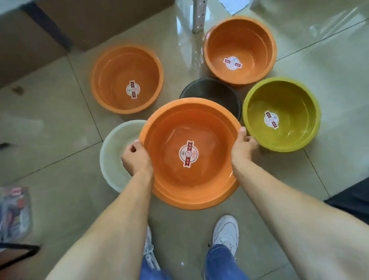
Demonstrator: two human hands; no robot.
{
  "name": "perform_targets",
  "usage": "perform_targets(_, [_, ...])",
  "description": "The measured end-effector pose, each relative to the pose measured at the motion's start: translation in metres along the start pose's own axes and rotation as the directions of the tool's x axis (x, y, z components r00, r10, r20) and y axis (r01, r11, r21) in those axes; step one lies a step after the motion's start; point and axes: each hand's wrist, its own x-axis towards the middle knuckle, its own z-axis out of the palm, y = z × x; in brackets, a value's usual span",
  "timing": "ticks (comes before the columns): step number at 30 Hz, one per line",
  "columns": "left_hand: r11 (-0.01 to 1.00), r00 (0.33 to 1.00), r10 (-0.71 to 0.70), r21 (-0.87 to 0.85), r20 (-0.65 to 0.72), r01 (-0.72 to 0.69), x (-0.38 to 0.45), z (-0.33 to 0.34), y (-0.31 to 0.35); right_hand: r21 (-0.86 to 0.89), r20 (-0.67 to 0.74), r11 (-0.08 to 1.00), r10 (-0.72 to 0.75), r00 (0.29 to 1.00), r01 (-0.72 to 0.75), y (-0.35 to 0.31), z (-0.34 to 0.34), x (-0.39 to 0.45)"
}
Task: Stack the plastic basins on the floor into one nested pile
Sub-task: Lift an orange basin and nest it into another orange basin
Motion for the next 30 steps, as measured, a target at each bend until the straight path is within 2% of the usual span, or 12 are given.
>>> perform_targets(8, [0.999,0.983,-0.028,0.014,-0.182,0.031,0.094,-0.052,-0.01,-0.103,0.17,0.991,-0.066,0.983,0.085,-0.023,0.095,-0.053])
perform_targets(13, [0.999,0.982,-0.034,0.015,-0.186,0.038,0.155,-0.054,-0.039,-0.135,0.206,0.987,-0.058,0.977,0.087,-0.012,0.159,-0.054])
perform_targets(22, [0.993,0.984,-0.118,-0.044,-0.132,0.113,0.21,-0.033,-0.105,-0.287,0.191,0.956,-0.008,0.982,0.063,0.034,0.221,-0.033])
perform_targets(26, [0.979,0.973,-0.194,-0.083,-0.128,0.184,0.221,-0.027,-0.119,-0.236,0.111,0.97,-0.031,0.993,0.056,0.041,0.231,-0.033])
perform_targets(30, [0.982,0.971,-0.188,0.004,-0.151,0.19,0.224,-0.026,-0.118,-0.222,0.027,0.974,-0.04,0.999,0.045,0.034,0.236,-0.038])
